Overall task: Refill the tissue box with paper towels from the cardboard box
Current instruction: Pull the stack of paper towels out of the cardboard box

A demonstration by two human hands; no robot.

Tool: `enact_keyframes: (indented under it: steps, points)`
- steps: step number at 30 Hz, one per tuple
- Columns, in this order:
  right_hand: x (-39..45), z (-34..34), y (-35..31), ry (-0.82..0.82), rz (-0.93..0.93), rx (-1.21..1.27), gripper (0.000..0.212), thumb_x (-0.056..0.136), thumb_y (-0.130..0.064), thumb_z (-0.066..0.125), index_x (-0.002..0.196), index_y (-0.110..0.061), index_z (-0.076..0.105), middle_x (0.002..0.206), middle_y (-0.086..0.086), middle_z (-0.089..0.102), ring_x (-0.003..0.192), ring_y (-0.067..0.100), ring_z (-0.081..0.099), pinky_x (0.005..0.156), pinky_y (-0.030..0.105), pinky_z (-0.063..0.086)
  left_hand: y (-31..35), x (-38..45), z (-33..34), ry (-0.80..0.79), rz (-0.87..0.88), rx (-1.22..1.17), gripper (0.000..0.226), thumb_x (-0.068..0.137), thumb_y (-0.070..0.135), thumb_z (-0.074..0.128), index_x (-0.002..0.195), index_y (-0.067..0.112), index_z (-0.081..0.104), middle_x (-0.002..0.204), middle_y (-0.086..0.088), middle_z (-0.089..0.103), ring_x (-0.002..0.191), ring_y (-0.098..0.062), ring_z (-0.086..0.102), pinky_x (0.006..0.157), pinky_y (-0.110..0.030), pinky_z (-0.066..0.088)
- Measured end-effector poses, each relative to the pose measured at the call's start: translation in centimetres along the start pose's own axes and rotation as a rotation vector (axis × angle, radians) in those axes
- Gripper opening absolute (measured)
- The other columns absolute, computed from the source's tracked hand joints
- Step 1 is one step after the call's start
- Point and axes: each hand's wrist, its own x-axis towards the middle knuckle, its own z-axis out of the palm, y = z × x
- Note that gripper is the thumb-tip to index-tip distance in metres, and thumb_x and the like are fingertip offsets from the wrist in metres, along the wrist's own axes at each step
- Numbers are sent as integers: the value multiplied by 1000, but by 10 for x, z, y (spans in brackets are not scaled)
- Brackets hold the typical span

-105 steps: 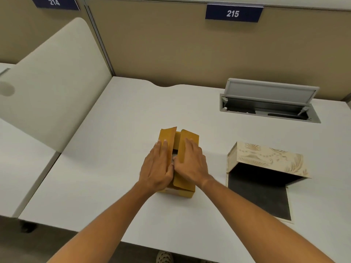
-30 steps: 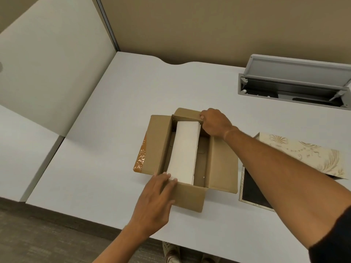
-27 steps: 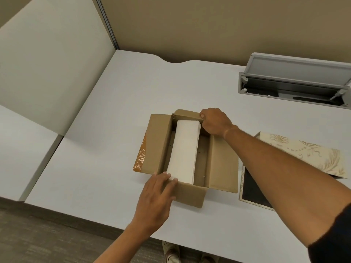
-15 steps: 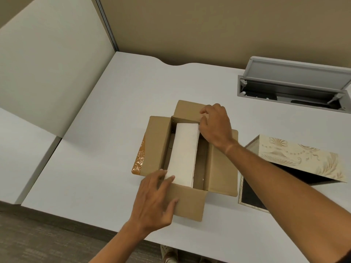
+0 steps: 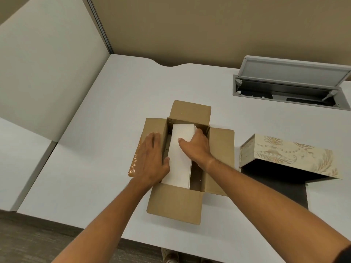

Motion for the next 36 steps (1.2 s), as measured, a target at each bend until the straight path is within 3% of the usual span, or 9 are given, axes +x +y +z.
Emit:
enact_keyframes:
  steps: [5,17,26,31,36]
  points:
    - [15,8,1,-150,264,245,71,84,-41,68,139,-7,39,138,12,50,125,31,50,103,45,48,0,2,10,-37,-36,-49,76,90,22,54,150,11,10,161,-11,12,147,-29,14,116,-39,20]
    - [33,17,8,-174,454,551,77,71,-40,84,129,-9,43,122,15,59,107,32,62,95,49,53,-4,2,21,-31,-39,-89,74,91,22,51,151,11,9,161,-10,13,147,-29,16,115,-37,19]
    - [36,6,8,-292,512,692,81,69,-27,87,134,-9,43,121,17,64,103,33,66,96,49,53,-5,2,27,9,-18,-123,66,96,30,42,151,12,11,161,-10,15,147,-27,16,110,-29,10]
    - [33,-2,7,-380,497,681,72,70,-23,86,132,-9,51,118,17,67,103,33,66,99,49,51,-5,2,31,17,-31,-168,60,99,36,34,151,14,13,161,-8,17,147,-25,17,111,-29,10]
    - [27,-11,4,-404,394,679,70,67,-17,88,129,-8,55,119,14,67,107,32,65,100,49,50,-9,3,28,41,-41,-278,50,100,23,36,148,12,25,155,-12,29,141,-29,29,112,-36,24]
